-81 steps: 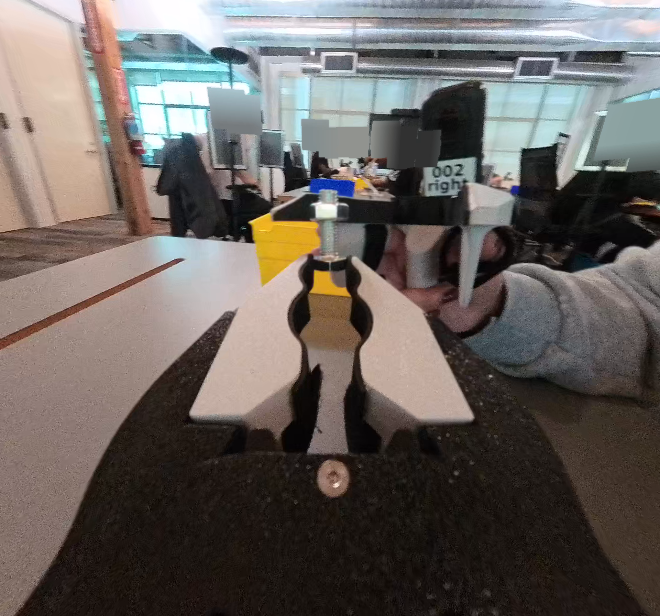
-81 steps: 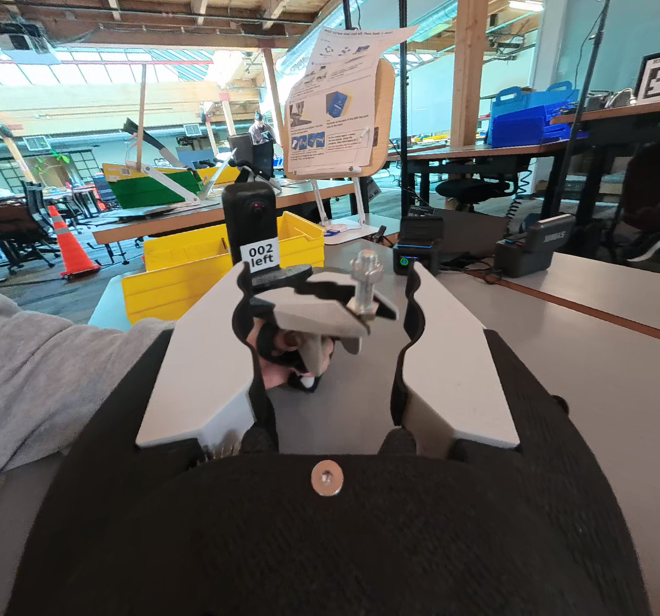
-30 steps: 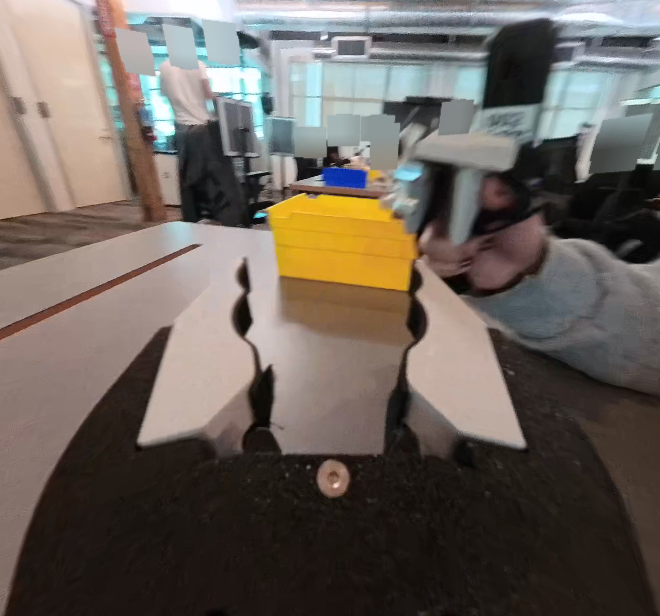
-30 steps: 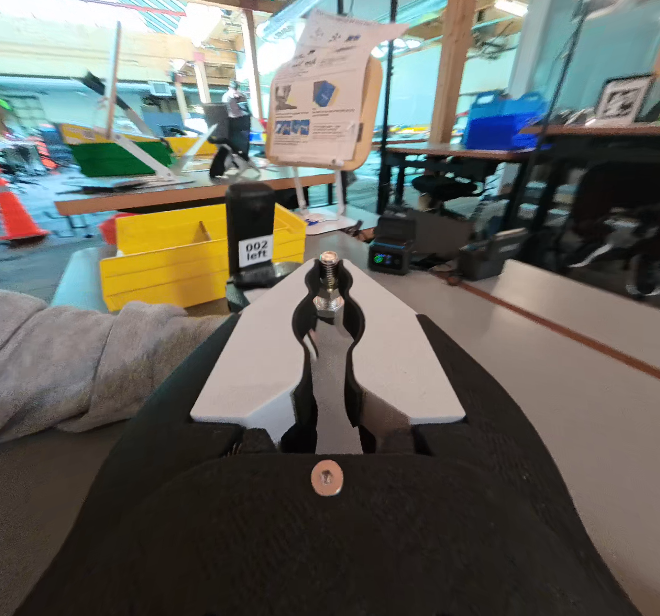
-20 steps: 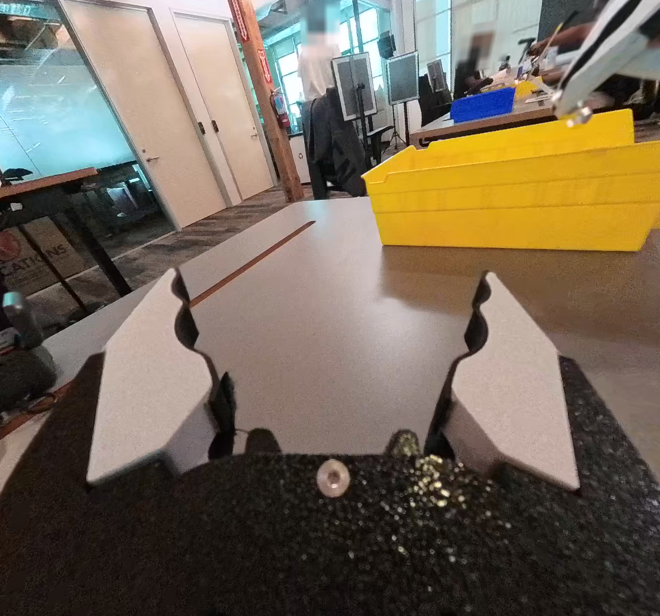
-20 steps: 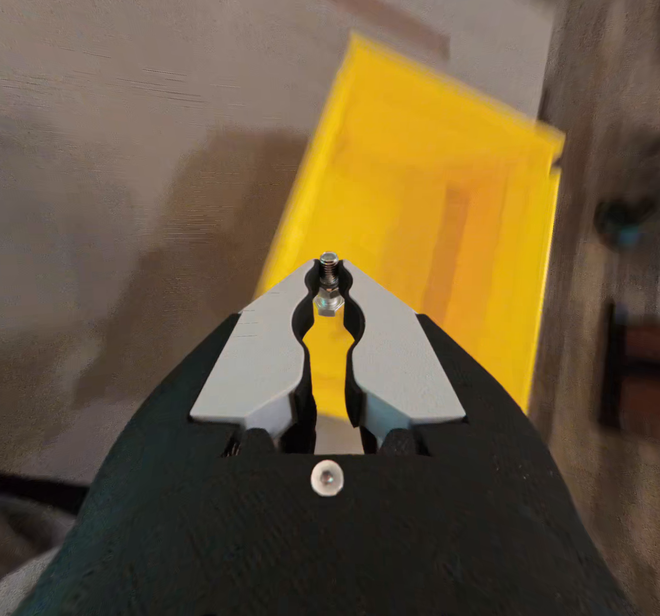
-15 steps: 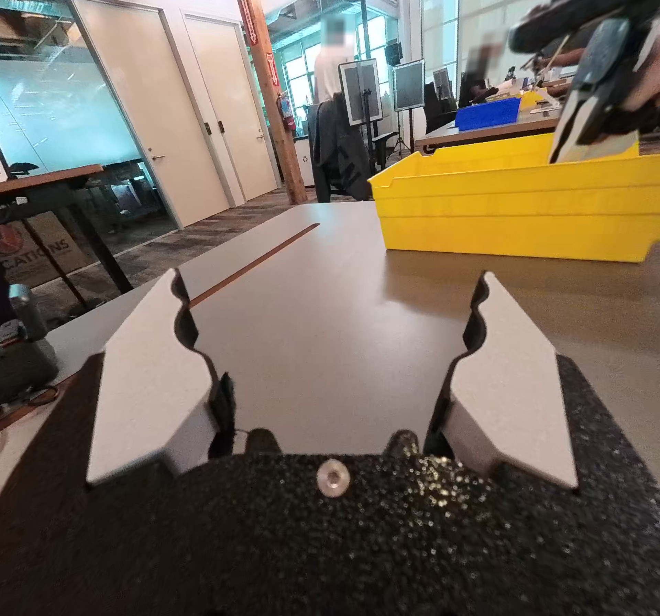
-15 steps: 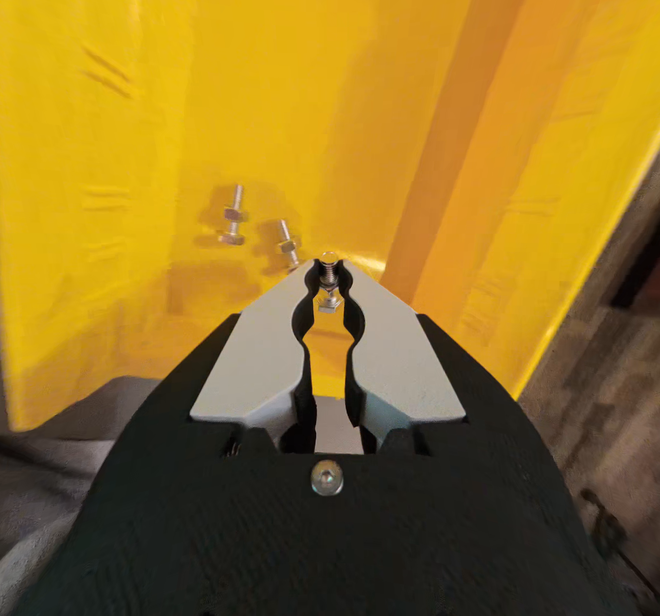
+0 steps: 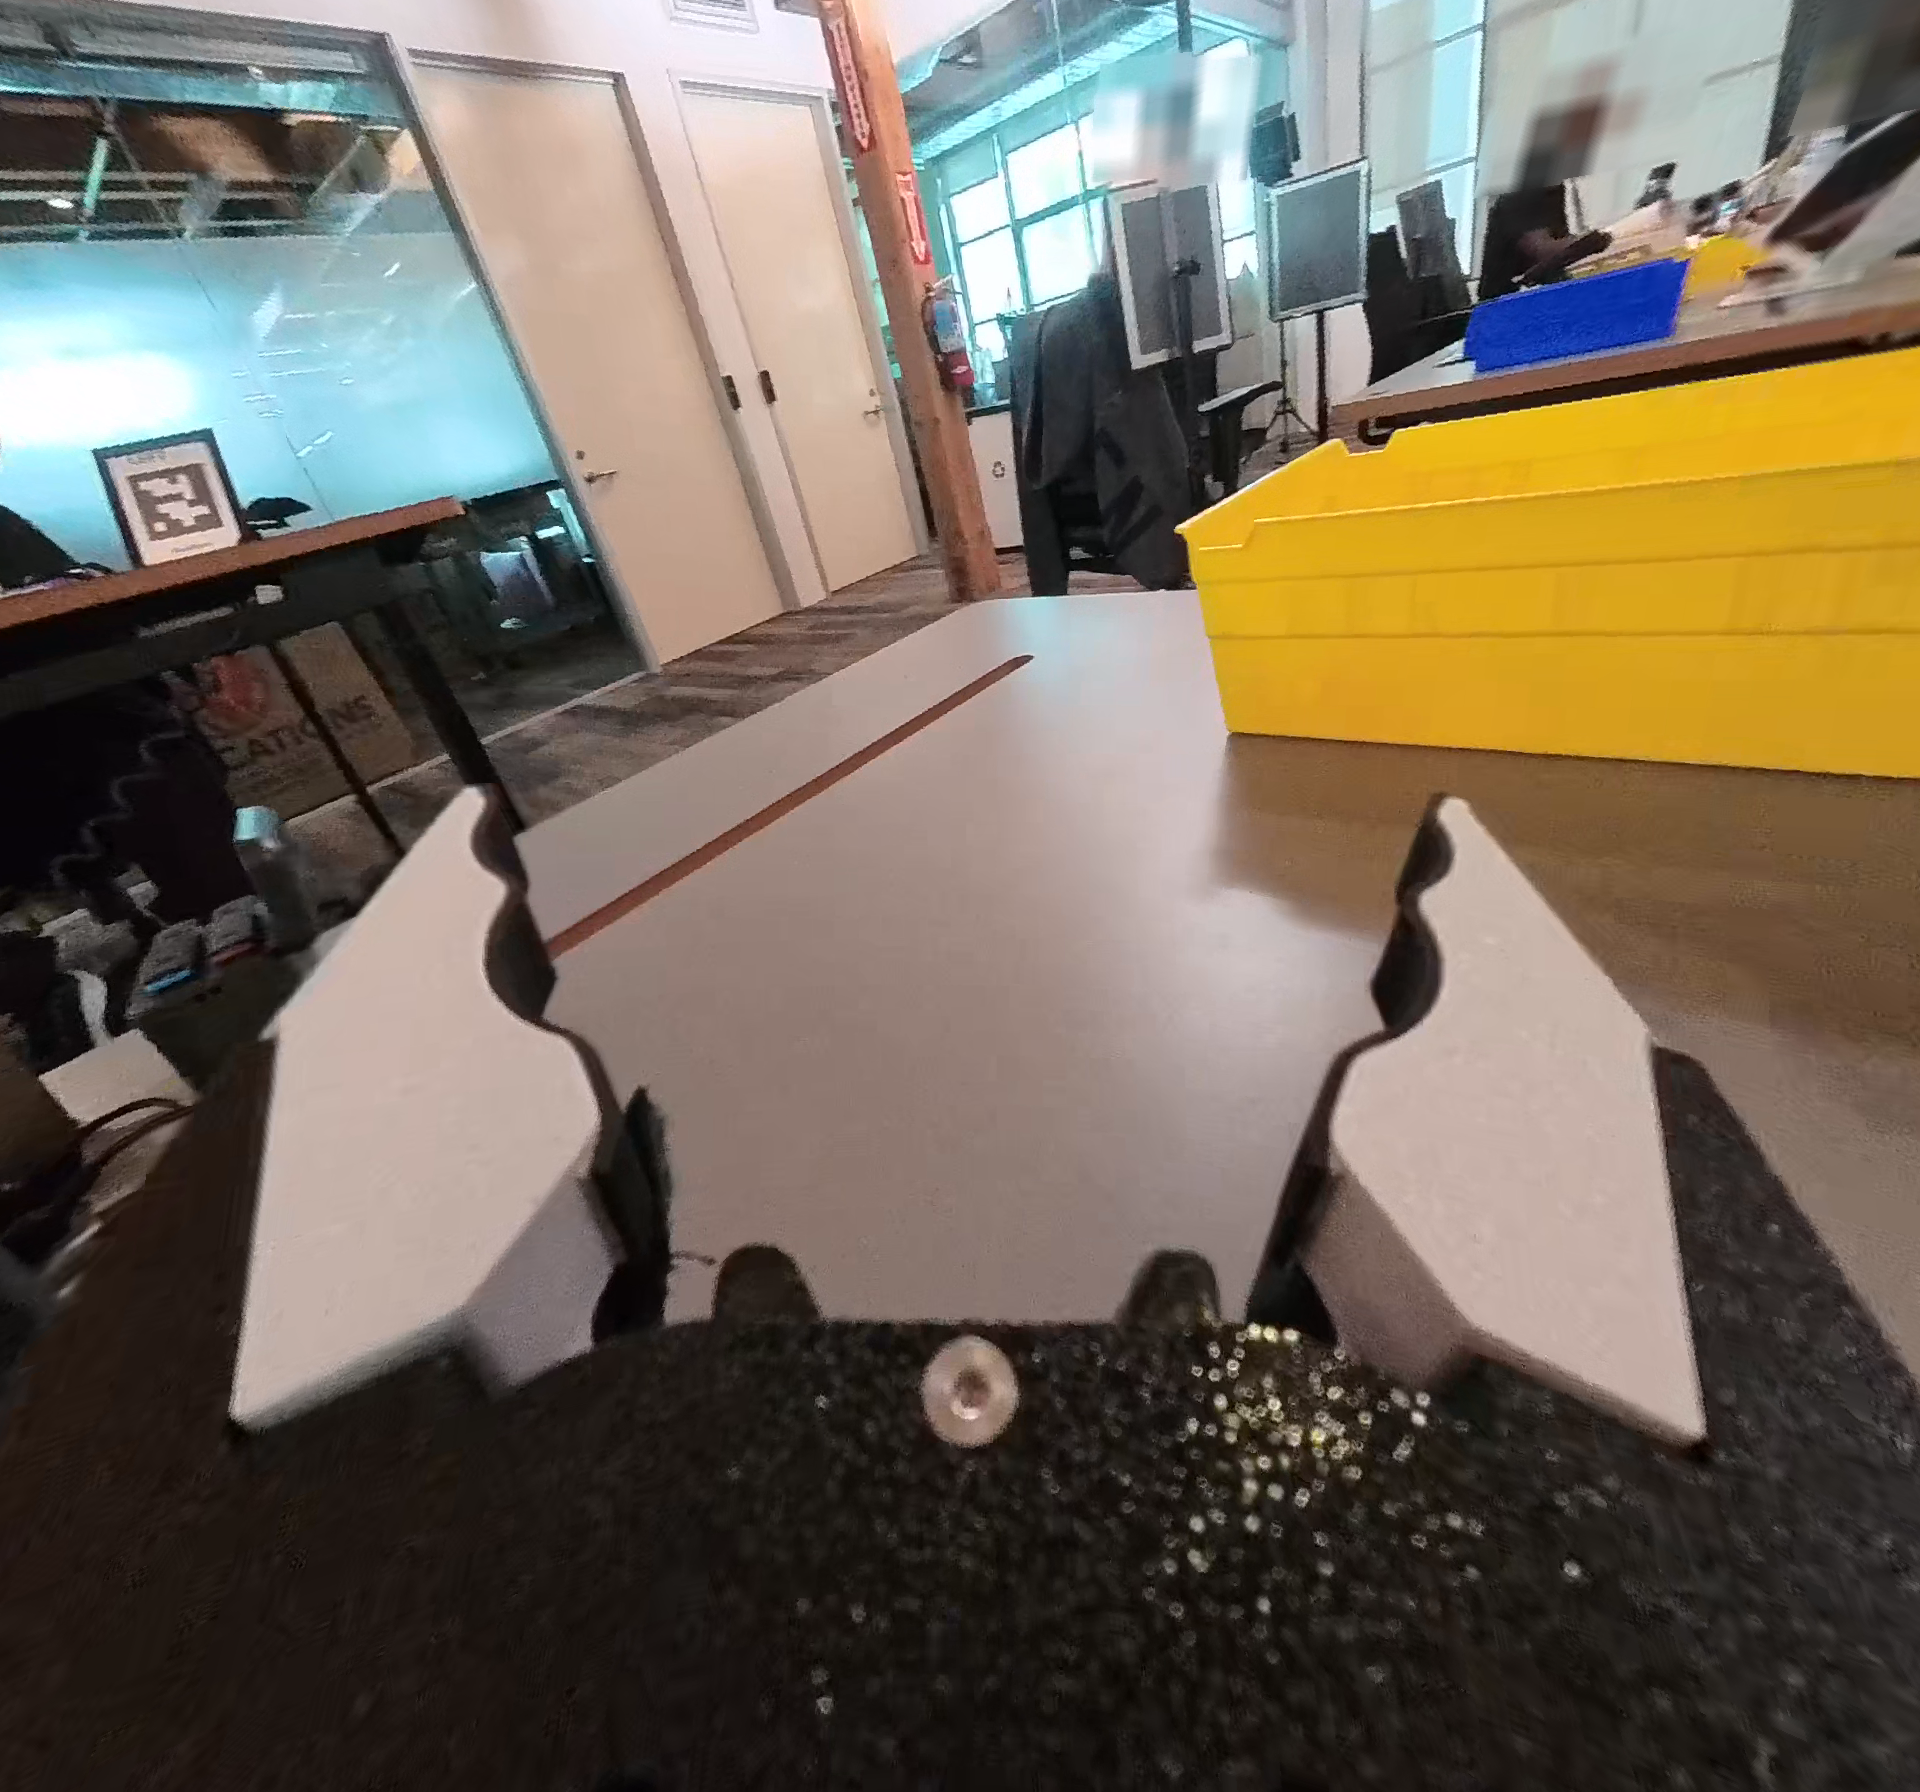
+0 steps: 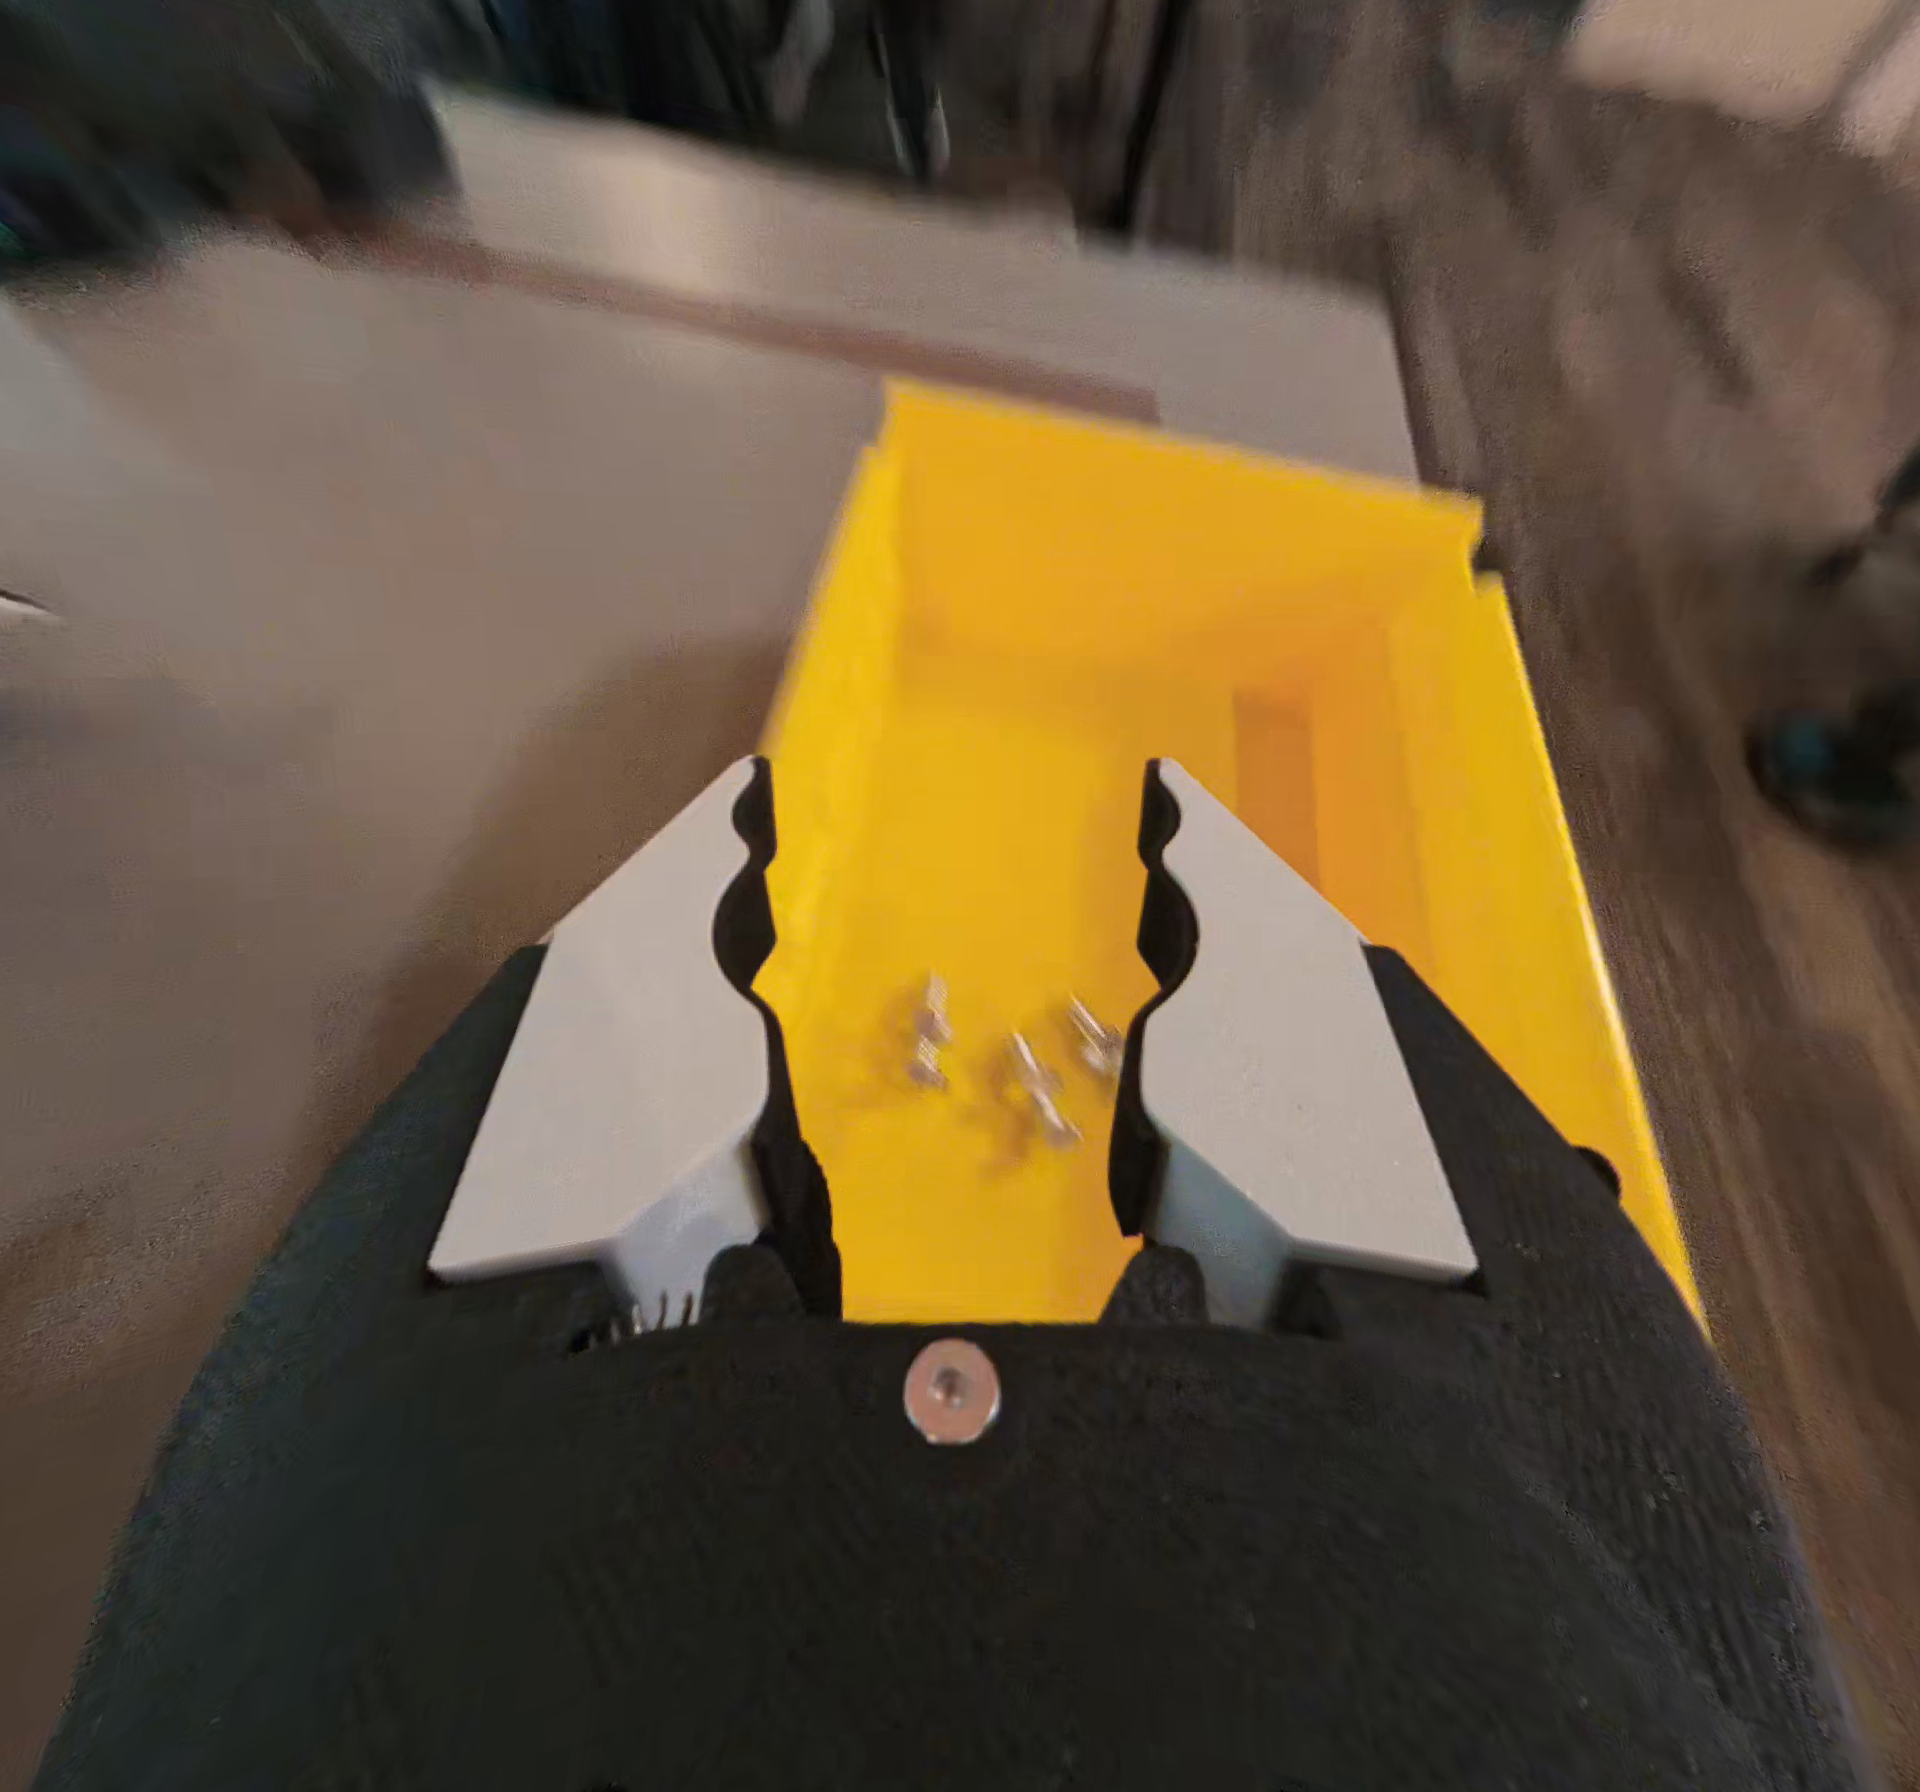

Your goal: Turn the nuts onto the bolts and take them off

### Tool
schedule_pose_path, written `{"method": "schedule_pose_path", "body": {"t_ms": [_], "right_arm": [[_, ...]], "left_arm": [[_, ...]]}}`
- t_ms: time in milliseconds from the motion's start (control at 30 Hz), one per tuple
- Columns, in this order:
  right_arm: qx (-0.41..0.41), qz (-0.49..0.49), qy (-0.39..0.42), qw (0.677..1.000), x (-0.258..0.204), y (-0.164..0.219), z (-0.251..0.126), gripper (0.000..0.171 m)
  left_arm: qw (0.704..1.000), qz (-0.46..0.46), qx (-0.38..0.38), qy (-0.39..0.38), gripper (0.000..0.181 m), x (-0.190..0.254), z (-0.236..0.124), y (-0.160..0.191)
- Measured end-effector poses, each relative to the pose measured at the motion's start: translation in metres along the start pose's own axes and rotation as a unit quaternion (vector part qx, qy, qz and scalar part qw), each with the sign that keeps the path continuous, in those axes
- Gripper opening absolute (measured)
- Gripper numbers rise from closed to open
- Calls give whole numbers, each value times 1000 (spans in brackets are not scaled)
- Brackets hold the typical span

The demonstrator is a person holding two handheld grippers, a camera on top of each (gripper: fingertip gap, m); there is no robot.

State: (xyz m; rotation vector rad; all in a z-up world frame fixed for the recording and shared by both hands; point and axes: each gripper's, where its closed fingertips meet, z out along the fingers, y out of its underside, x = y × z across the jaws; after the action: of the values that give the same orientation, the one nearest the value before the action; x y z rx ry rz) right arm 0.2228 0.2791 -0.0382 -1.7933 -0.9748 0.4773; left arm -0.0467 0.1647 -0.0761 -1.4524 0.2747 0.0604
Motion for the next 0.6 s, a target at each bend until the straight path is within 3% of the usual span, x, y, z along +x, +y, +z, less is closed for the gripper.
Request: {"method": "schedule_pose_path", "body": {"t_ms": [33,167,300,433,600], "right_arm": [[63,-2,-17,998,-19,-15,-13,72],[244,-30,-80,966,-110,-44,-48,74],[300,-69,-134,942,-196,-27,-28,81],[352,-106,-128,921,-235,-22,9,89],[375,-118,-102,914,-247,-38,46,89]], "left_arm": [[1000,7,3,-15,158,-4,-1,-1],[996,43,13,-78,158,-18,-8,-7],[988,68,25,-135,158,-25,-25,-16],[986,49,20,-159,158,-22,-44,-18],[980,49,37,-190,157,-29,-61,-25]]}}
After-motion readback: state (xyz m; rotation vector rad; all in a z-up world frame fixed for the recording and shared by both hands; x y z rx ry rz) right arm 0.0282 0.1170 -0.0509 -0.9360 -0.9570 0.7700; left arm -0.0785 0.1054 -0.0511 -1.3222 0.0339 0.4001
